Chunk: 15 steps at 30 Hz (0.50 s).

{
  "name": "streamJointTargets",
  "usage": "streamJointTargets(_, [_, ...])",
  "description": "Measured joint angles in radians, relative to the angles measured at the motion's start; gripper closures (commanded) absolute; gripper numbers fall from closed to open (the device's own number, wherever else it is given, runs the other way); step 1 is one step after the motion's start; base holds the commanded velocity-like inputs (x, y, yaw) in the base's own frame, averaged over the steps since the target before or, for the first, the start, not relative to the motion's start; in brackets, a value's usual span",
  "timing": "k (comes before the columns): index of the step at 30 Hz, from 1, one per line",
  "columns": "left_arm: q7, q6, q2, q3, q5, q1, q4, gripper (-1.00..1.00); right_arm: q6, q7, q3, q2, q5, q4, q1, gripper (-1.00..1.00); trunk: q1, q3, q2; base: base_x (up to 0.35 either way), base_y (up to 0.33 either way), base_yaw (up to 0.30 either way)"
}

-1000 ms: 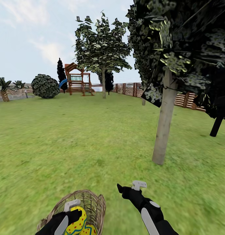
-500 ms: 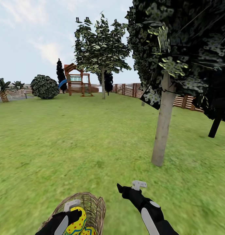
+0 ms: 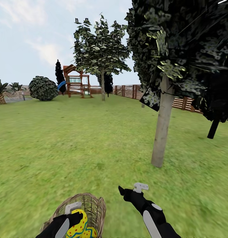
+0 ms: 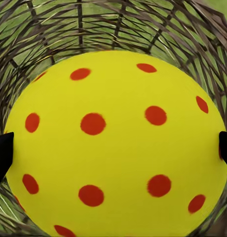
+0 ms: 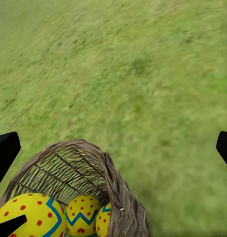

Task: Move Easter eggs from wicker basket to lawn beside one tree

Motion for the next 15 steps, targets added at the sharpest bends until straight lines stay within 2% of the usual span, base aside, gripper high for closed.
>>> streamJointTargets(2, [0.001, 0.001, 0.0, 0.001, 0.0, 0.0, 0.0, 1.0, 0.001, -0.001, 0.0, 0.001, 0.001, 0.001, 0.0, -1.0, 0.0, 0.0, 0.0, -0.031, 0.0, -0.01])
streamJointTargets(11, [0.009, 0.009, -0.001, 0.004, -0.001, 0.0, -0.002, 1.0, 0.0, -0.001, -0.001, 0.001, 0.003, 0.029, -0.001, -1.0, -0.035, 0.028, 0.063, -0.004, 0.0, -0.001])
streamJointTargets(13, [0.009, 0.015, 0.0, 0.004, -0.001, 0.0, -0.013, 1.0, 0.0, -0.001, -0.002, 0.001, 0.002, 0.029, -0.001, -1.0, -0.042, 0.035, 0.077, 0.0, 0.0, 0.0])
streamJointTargets(15, [0.01, 0.036, 0.0, 0.004, -0.002, 0.0, -0.068, 1.0, 0.0, -0.001, -0.002, 0.001, 0.001, 0.03, -0.001, -1.0, -0.05, 0.041, 0.091, 0.0, 0.0, 0.0])
